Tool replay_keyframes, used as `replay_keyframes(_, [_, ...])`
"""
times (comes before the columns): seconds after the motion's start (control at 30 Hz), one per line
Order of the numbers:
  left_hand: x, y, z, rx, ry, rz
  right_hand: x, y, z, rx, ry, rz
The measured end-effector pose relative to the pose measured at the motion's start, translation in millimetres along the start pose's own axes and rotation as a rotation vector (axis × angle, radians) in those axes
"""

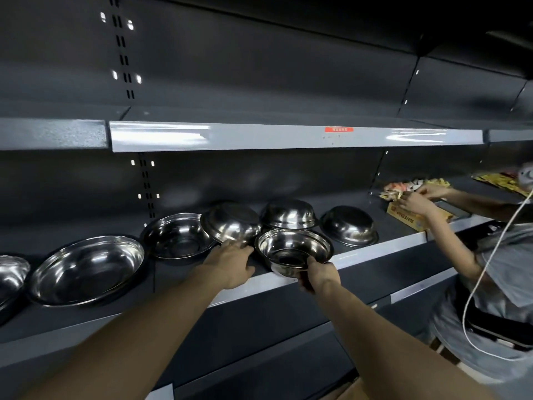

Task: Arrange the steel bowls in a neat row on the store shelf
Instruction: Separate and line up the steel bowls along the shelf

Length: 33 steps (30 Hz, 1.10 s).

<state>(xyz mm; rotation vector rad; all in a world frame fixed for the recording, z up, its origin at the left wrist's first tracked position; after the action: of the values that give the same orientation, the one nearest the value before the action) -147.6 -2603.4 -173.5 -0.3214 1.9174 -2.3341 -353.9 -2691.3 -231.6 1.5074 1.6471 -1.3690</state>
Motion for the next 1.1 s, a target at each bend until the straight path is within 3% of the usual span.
replay_keyframes(0.27, [-22.1,-7.3,-2.3,0.009,-0.044,0.031,-15.9,-19.9,-4.4,0.266,-0.126,0.005])
replay_keyframes(0.77, [-26.4,-16.7,-11.6,0.033,-0.033,0.045,-16.6,-46.6,-31.9,0.413,-0.217,0.096])
replay_keyframes(1.1, [-60.7,-30.8,-34.1,0.049,-0.129,0.083,-25.8,-17.9,-56.7,0.270,-0.213,0.197])
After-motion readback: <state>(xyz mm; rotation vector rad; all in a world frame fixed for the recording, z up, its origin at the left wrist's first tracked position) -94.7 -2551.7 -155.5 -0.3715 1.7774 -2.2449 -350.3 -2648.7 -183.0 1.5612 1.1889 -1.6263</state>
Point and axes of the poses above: each hand's wrist, its own z-axis towards the middle knuckle, its own y-axis out of the palm, x = y × z, the point moved 9 cm from there along z, towards the middle knuckle, and after that the axes turned 14 degrees about x, right-handed, at the moved point
